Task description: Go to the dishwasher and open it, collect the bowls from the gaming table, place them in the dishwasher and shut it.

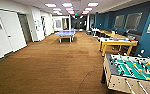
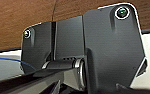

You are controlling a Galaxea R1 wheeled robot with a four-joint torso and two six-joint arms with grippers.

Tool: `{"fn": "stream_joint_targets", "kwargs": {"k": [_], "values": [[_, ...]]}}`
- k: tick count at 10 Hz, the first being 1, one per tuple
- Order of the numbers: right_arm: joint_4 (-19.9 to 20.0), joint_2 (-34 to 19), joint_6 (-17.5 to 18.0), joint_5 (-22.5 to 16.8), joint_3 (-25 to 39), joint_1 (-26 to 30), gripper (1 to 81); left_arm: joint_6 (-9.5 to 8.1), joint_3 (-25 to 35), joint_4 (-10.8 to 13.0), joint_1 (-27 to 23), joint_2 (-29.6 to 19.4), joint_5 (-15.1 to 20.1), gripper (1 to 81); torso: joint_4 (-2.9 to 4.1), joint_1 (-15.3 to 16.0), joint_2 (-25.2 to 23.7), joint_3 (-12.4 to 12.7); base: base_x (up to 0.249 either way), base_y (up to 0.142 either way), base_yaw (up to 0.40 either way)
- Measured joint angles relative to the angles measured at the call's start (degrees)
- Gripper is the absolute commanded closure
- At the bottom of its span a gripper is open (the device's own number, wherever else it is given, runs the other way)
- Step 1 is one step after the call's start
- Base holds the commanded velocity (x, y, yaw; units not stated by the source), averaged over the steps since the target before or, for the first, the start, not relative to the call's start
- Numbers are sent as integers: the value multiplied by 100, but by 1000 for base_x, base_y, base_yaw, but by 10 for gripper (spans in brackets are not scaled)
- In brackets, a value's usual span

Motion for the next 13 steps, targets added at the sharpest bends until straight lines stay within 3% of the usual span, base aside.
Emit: {"fn": "stream_joint_targets", "kwargs": {"k": [13], "values": [[-7, 0, -2, -26, 13, -63, 10, -2, -2, -2, 94, 18, 26, 10, 0, -2, 0, 0, 135, 0, 0]]}}
